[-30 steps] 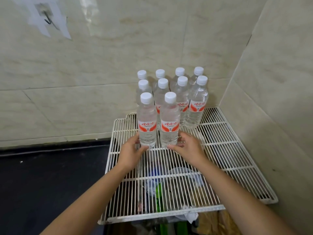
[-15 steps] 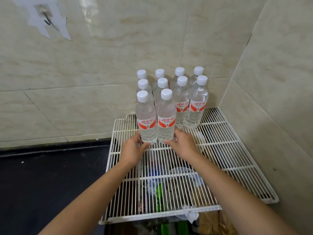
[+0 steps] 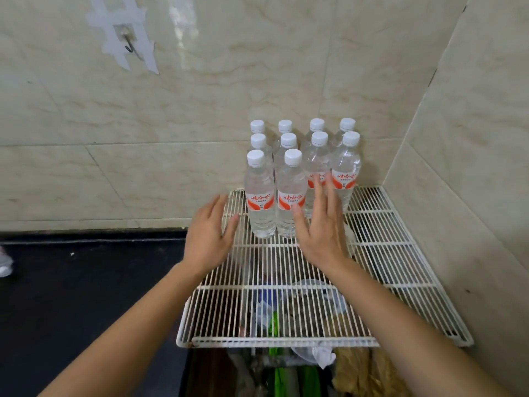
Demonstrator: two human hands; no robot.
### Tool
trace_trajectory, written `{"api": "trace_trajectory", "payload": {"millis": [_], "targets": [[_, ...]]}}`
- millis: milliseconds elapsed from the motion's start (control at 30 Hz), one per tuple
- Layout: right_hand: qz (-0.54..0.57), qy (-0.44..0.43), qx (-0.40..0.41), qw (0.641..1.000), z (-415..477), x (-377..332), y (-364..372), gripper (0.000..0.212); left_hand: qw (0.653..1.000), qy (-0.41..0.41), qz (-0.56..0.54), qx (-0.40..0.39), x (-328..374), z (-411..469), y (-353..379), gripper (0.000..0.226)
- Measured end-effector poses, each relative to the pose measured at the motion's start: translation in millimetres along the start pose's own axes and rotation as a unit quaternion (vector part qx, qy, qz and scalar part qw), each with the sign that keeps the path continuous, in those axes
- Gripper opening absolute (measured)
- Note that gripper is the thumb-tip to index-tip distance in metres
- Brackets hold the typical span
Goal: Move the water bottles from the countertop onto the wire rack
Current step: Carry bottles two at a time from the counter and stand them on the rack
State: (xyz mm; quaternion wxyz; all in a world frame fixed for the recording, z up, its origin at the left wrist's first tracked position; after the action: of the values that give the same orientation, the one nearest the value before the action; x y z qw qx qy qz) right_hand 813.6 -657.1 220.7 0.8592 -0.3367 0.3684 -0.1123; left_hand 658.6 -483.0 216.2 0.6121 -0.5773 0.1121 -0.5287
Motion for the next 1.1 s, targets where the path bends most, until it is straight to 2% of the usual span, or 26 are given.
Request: {"api": "trace_trajectory", "payload": {"millis": [167, 300, 533, 700, 933, 1100], "targets": [[-0.027, -0.198, 0.071, 0.977, 8.8, -32.7, 8.2, 0.071, 0.986, -0.046, 0.124, 0.1, -11.3, -28.4, -57.2, 0.069], [0.003, -0.283, 0.023, 0.959, -16.9, -70.5, 47.3, 0.074, 0.967, -0.086, 0.197, 0.139, -33.1, -80.4, -90.5, 0.069], [0.037, -0.322, -0.066, 0.944, -79.5, -181.5, 98.5, 0.075, 0.936, -0.159, 0.259, 0.175, -105.5, -183.1, -163.7, 0.069], [0.05, -0.37, -0.108, 0.921, -153.4, -284.1, 141.2, 0.074, 0.913, -0.215, 0.272, 0.212, -185.2, -274.2, -236.8, 0.068], [0.078, -0.395, -0.18, 0.898, -263.9, -448.7, 222.5, 0.074, 0.895, -0.281, 0.289, 0.188, -294.6, -399.3, -336.5, 0.071], [0.091, -0.432, -0.207, 0.873, -305.9, -529.5, 268.5, 0.074, 0.882, -0.312, 0.308, 0.174, -356.1, -452.0, -383.9, 0.071]]}}
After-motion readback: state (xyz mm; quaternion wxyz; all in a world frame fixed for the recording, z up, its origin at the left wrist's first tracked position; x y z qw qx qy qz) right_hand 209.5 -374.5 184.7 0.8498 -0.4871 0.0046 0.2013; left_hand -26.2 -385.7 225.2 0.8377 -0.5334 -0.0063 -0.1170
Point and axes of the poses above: each hand's wrist, its own z-axis towards the middle knuckle, its own y-axis out of the palm, x = y × z, the point moved 1 cm from there along z, towards the middle knuckle, and after that the axes turned 3 degrees about y, right-handed, at the moved point
